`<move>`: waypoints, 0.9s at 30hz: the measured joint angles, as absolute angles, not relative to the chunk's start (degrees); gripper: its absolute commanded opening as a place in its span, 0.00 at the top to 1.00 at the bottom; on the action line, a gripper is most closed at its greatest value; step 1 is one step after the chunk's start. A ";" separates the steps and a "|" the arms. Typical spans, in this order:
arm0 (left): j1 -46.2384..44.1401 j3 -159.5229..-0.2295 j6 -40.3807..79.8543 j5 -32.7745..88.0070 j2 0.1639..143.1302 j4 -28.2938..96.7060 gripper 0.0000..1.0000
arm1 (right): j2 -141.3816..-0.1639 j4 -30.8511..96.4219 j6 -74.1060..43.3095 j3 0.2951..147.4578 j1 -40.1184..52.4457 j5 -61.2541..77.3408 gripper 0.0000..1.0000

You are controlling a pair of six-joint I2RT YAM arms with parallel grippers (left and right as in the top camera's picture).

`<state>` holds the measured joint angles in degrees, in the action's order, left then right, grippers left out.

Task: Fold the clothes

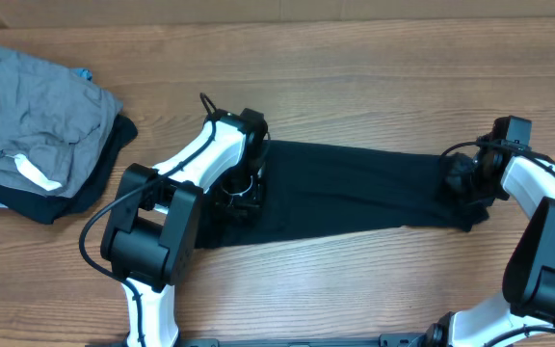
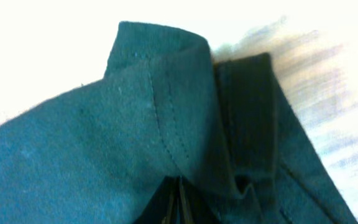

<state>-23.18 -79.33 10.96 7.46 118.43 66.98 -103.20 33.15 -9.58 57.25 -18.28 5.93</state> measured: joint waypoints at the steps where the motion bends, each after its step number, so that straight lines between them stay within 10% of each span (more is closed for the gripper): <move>1: -23.09 -78.67 11.46 7.18 118.41 66.72 0.96 | -103.46 31.73 -9.52 57.25 -18.28 5.89 0.94; 10: -17.58 -74.32 13.43 8.34 116.51 65.25 0.96 | -104.66 25.52 -8.93 57.25 -18.22 5.93 0.90; 27: -15.59 -84.29 13.47 6.59 103.74 65.47 0.86 | -107.98 41.06 -8.62 72.79 -17.69 5.56 0.22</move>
